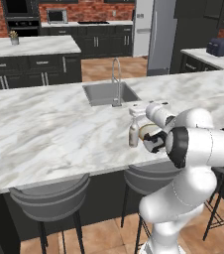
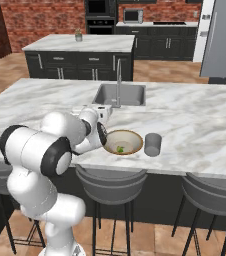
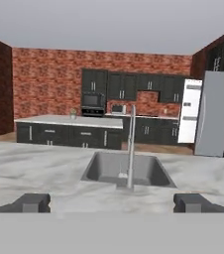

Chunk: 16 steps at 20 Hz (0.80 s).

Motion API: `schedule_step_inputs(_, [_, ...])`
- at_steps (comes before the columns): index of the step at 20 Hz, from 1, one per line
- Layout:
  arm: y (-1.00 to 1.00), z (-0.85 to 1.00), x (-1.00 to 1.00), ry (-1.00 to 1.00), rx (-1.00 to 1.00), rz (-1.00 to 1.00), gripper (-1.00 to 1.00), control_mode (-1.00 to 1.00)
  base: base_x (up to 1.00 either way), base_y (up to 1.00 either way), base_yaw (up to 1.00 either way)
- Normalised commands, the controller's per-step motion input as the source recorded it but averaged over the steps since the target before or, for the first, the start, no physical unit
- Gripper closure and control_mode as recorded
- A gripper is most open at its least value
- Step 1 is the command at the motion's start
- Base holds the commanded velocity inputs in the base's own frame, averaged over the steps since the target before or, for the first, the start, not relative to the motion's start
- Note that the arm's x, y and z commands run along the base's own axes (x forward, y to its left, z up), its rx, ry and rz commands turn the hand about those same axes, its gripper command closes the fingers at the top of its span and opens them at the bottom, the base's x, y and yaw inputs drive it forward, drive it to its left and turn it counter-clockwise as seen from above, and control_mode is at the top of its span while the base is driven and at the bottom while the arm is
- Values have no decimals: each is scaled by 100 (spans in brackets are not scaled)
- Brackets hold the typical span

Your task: There is a bowl on the dining counter. Grab a lemon wedge from the fridge and place it in the bowl. Then get the liquor bottle and glass cup from the cabinet and place them next to the bowl.

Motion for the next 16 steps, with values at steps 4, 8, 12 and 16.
schedule_step_inputs(4, [0, 100, -84, -26, 0, 0, -100, -100, 0, 0, 0])
schedule_step_inputs(8, [0, 100, -100, -19, 0, 0, -100, -100, 0, 0, 0])
schedule_step_inputs(12, [0, 100, -100, -6, 0, 0, -100, -100, 0, 0, 0])
schedule_step_inputs(16, [0, 100, -96, 2, 0, 0, -100, -100, 0, 0, 0])
